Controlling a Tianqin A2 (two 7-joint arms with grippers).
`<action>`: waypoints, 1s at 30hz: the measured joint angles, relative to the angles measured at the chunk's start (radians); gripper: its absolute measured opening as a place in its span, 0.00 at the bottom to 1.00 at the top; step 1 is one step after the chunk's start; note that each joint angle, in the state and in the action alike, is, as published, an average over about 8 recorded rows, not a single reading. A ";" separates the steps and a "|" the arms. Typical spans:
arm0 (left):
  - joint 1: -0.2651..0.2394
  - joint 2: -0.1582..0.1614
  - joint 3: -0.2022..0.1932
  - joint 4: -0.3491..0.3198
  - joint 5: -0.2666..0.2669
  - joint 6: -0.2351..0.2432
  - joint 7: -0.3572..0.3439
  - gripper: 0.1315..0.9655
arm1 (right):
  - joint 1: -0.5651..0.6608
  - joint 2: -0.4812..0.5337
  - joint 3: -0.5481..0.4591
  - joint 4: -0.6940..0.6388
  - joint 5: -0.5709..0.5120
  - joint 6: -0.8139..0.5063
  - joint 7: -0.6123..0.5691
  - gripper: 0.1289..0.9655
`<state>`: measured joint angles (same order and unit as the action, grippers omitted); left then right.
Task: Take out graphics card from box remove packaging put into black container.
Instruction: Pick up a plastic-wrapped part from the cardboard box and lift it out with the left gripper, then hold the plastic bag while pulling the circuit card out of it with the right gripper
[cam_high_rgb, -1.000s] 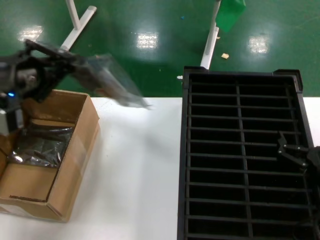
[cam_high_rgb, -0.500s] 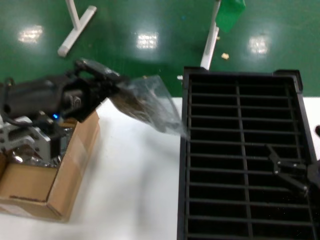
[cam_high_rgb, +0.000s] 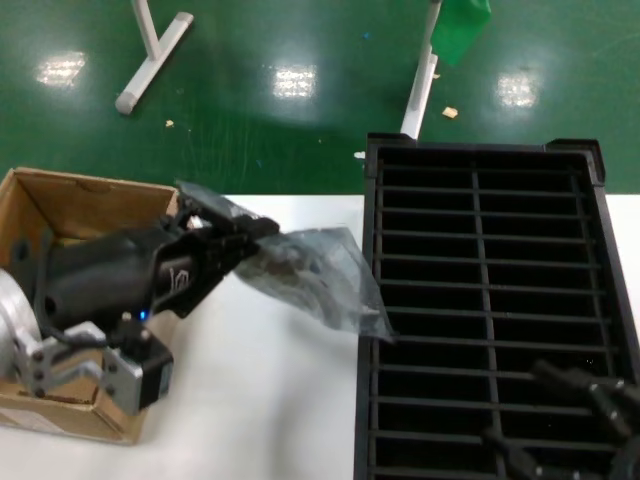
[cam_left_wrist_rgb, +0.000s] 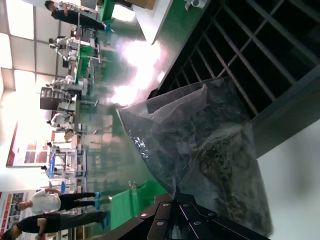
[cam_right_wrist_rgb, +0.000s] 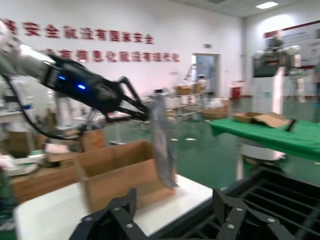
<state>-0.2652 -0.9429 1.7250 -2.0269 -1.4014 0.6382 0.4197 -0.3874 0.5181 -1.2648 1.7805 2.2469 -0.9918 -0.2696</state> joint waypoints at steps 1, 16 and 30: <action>0.019 -0.004 -0.006 -0.008 0.000 -0.008 0.000 0.01 | -0.006 0.007 0.001 -0.003 0.006 -0.022 -0.004 0.61; 0.149 -0.040 -0.047 -0.032 -0.112 -0.048 0.097 0.01 | -0.017 0.028 -0.012 0.031 0.043 -0.127 -0.026 0.28; 0.087 -0.017 0.007 -0.033 -0.115 -0.026 0.103 0.01 | 0.013 0.027 -0.063 0.054 0.030 -0.118 -0.015 0.06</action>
<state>-0.1784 -0.9596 1.7322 -2.0595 -1.5166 0.6118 0.5229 -0.3746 0.5455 -1.3274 1.8346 2.2769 -1.1096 -0.2848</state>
